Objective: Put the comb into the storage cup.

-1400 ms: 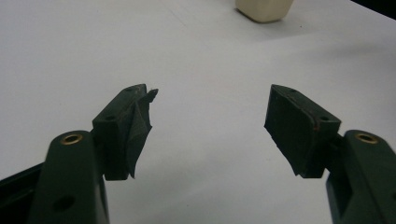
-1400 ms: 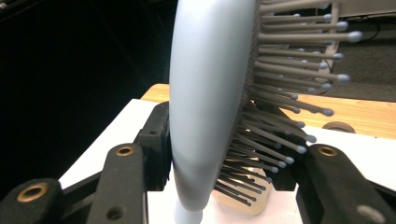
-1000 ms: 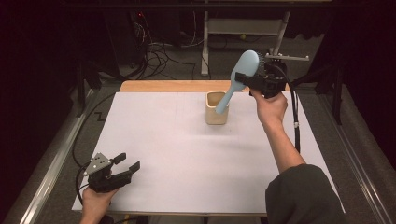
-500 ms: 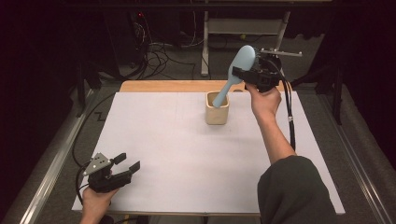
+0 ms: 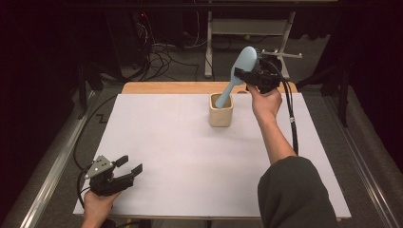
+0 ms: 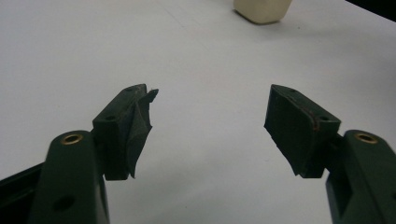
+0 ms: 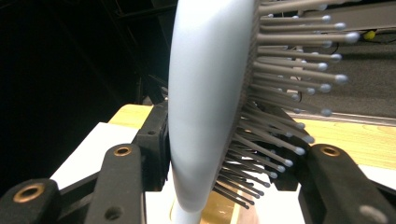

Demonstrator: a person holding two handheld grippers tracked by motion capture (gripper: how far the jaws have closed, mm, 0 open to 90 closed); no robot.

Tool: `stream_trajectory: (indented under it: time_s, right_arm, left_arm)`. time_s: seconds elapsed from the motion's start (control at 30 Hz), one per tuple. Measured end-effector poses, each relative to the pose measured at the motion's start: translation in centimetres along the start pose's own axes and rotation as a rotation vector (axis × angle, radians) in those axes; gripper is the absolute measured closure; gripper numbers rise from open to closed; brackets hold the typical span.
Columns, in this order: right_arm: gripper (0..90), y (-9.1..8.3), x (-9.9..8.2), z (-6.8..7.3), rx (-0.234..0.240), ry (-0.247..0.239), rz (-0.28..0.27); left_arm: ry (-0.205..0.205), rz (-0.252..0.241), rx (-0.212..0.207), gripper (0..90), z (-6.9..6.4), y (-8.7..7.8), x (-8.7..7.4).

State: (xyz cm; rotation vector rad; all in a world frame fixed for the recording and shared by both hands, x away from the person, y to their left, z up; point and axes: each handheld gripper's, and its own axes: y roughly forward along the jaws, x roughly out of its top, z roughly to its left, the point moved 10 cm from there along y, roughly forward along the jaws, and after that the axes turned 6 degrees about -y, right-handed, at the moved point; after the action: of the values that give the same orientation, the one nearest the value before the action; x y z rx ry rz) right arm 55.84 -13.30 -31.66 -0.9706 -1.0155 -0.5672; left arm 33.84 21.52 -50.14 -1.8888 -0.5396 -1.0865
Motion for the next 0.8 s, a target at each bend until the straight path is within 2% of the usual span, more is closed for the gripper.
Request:
stream_trajectory:
  time_s: [0.3,0.57,0.8]
  right_arm:
    - [51.5,0.5,-0.2,0.2,-0.012,-0.011,0.000]
    - [51.5,1.6,-1.2,0.0,-0.028,-0.015,0.041]
    - [51.5,2.2,-2.0,0.0,-0.021,-0.005,0.060]
  left_arm:
    - [0.004,0.001,0.003,31.9,0.0,0.0,0.0]
    - [-0.003,0.003,0.007,32.1,0.2,0.0,0.0]
    - [-0.005,0.004,0.004,32.2,0.2,0.0,0.0]
